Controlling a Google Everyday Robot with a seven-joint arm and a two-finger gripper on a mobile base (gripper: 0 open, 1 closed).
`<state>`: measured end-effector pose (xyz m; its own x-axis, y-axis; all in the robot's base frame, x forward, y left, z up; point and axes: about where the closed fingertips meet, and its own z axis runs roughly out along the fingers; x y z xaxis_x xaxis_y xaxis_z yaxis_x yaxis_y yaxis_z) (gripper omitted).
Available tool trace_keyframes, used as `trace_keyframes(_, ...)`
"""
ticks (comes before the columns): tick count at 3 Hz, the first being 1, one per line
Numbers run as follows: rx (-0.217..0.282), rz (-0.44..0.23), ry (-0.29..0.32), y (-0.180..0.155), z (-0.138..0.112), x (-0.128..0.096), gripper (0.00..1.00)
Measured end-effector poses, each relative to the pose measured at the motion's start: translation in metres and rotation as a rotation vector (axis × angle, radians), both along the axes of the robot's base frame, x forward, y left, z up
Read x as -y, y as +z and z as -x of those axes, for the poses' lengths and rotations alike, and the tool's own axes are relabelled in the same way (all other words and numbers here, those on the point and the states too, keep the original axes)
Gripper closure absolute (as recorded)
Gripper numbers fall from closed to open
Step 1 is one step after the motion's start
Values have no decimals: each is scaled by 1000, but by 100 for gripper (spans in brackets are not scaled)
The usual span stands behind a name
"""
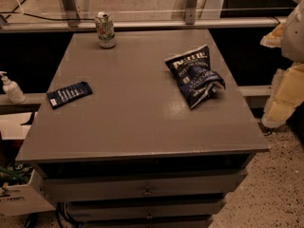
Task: Move blue chip bag near rxbar blueberry
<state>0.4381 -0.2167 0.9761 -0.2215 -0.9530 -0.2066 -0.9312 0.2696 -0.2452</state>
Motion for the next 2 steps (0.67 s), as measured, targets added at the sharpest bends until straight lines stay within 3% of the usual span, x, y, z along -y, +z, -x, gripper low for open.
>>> trace_keyframes(1,0,0,0,0,0,0,0)
trace_keyframes(2,23,-49,-20,-14,-13,-2,0)
